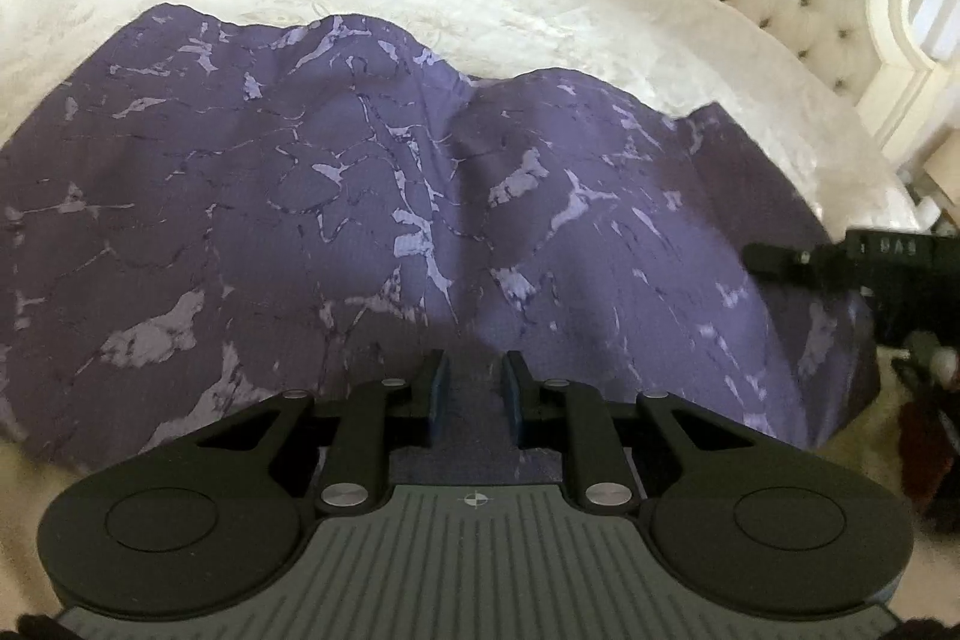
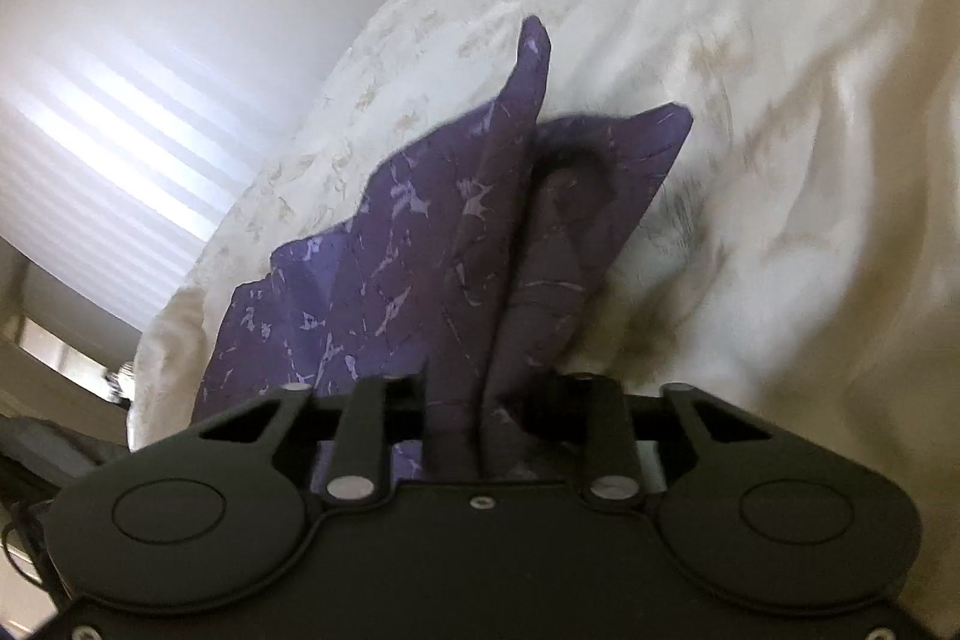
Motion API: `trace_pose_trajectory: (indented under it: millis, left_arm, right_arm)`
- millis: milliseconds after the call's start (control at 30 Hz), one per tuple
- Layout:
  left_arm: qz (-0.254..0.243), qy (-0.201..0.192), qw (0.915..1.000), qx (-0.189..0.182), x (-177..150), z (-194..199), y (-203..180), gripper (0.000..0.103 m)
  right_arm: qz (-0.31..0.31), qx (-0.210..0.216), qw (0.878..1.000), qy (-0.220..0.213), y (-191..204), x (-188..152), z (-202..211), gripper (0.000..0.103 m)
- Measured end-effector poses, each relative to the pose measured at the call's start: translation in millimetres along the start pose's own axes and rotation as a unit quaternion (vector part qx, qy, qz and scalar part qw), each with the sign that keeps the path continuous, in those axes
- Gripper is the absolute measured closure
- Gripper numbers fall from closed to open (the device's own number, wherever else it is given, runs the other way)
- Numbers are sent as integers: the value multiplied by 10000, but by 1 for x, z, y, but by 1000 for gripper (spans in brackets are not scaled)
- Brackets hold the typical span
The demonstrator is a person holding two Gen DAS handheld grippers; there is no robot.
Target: Fold large clothes
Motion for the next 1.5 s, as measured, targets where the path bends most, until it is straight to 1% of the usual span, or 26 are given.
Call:
trace_pose_trajectory:
  millis: [100, 167, 267, 400, 500, 567, 667, 800, 933, 1000, 1033, 1067, 1100, 1167, 1233, 1267, 1300, 1400, 1500]
  left_arm:
    - [-43, -70, 9999, -95, -6, 12, -3, 83]
    - [-6, -20, 9999, -147, -12, 11, 0, 82]
    - [194, 48, 9994, -265, -14, 5, 10, 82]
    - [496, 6, 9979, -428, -11, 12, 18, 83]
    - [727, -74, 9962, -476, -12, 26, 25, 83]
    - [854, -196, 9951, -460, -14, 41, 31, 83]
    - [902, -469, 9944, -303, -15, 70, 43, 82]
    - [924, -852, 9921, 5, -14, 107, 60, 82]
    - [1110, -1096, 9877, 68, -11, 125, 69, 82]
    - [1165, -1098, 9870, 165, -13, 128, 67, 82]
    - [1181, -1074, 9870, 198, -14, 127, 67, 82]
    - [1191, -1050, 9871, 190, -17, 126, 67, 82]
    - [1218, -1023, 9871, 160, -19, 126, 66, 82]
    - [1223, -982, 9876, 116, -21, 127, 61, 82]
    - [1123, -967, 9889, 90, -22, 130, 55, 81]
    - [1053, -971, 9897, 79, -21, 132, 52, 81]
    - [958, -969, 9907, 59, -20, 133, 47, 81]
    - [658, -934, 9934, -45, -14, 134, 35, 81]
    - [344, -907, 9948, -297, -12, 138, 22, 80]
  right_arm:
    - [164, 76, 9998, -61, 22, 6, 16, 69]
    - [272, 164, 9995, -91, 40, 11, 23, 70]
    - [216, 466, 9987, -40, 72, 16, 29, 70]
    - [226, 877, 9958, 125, 125, 19, 24, 70]
    - [276, 1156, 9924, 332, 163, 17, 7, 70]
    - [428, 1240, 9902, 469, 187, 13, -9, 70]
    - [748, 1239, 9869, 709, 222, 2, -42, 70]
    - [892, 1280, 9818, 1079, 254, -21, -91, 68]
    - [942, 1260, 9782, 1358, 269, -40, -130, 63]
    - [995, 1286, 9756, 1476, 273, -52, -139, 57]
    - [1063, 1316, 9742, 1494, 274, -55, -143, 55]
    - [1104, 1346, 9733, 1496, 277, -58, -144, 52]
    - [1115, 1422, 9717, 1522, 276, -59, -145, 46]
    - [1111, 1698, 9660, 1603, 277, -59, -144, 41]
    - [1099, 1970, 9591, 1710, 283, -56, -139, 36]
    - [1120, 2059, 9567, 1723, 285, -55, -135, 29]
    - [1192, 2145, 9547, 1685, 288, -52, -130, 26]
    - [1385, 2327, 9518, 1443, 291, -43, -110, 26]
    - [1365, 2418, 9537, 1157, 283, -28, -89, 25]
Point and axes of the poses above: each gripper's, at about its wrist camera, not at the fingertips, and z roughly against the way its jaws point, y to its left, x to its top, the point moved 6 cm from there along -z, roughly the way its jaws point, and after that the axes turned 11 degrees about -x, right-handed, at the moved point
